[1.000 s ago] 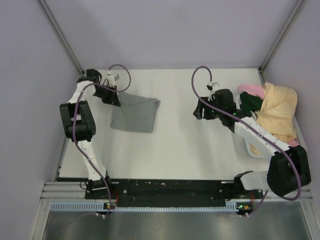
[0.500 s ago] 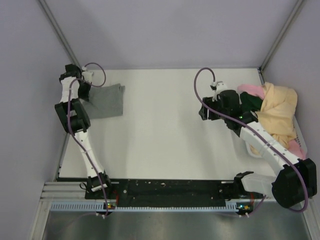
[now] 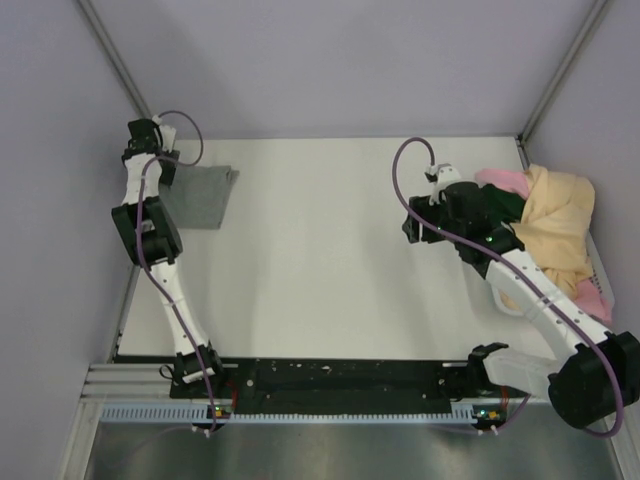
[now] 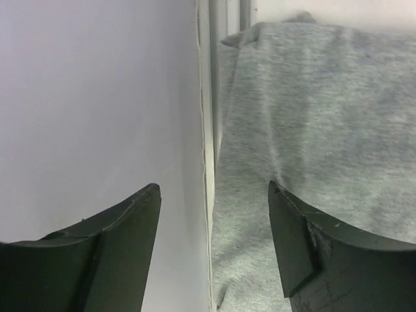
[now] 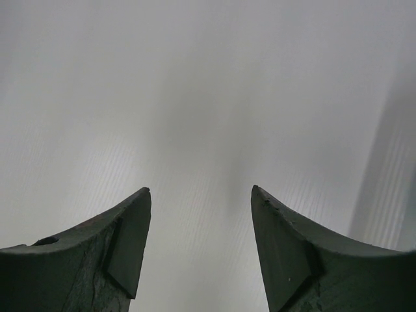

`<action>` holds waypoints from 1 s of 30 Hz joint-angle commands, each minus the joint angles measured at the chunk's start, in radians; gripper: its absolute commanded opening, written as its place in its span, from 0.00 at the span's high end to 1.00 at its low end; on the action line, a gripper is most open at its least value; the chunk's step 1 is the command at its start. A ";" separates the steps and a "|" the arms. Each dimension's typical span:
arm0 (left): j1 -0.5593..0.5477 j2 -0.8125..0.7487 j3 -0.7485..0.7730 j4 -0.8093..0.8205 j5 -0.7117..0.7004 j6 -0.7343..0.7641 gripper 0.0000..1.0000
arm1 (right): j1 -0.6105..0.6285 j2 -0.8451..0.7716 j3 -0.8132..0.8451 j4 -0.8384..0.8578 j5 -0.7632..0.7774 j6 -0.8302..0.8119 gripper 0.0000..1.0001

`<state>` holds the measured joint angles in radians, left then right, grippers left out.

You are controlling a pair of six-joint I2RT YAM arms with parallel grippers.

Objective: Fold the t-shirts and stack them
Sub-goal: Put the neatly folded tshirt into the corner of the board with the left arm

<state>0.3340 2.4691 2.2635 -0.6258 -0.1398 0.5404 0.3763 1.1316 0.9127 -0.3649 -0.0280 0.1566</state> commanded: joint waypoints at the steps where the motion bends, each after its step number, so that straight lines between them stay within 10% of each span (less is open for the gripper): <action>1: 0.005 -0.105 -0.083 0.135 -0.055 -0.042 0.28 | -0.007 -0.032 0.051 -0.008 -0.001 -0.006 0.37; 6: -0.019 -0.339 -0.284 0.156 0.080 -0.054 0.24 | -0.007 -0.027 0.045 -0.006 0.019 -0.002 0.35; 9: -0.065 -0.522 -0.485 0.158 0.245 -0.030 0.01 | -0.007 -0.024 0.029 -0.003 0.046 -0.008 0.32; 18: -0.248 -1.057 -1.121 0.251 0.497 -0.020 0.01 | -0.017 -0.039 -0.135 0.101 0.071 0.000 0.17; 30: -0.389 -1.368 -1.763 0.654 0.574 -0.158 0.01 | -0.031 -0.098 -0.359 0.293 0.197 0.035 0.13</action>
<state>-0.0597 1.2114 0.6231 -0.2520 0.4015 0.4713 0.3611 1.0988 0.6056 -0.1989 0.0917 0.1791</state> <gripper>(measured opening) 0.987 0.866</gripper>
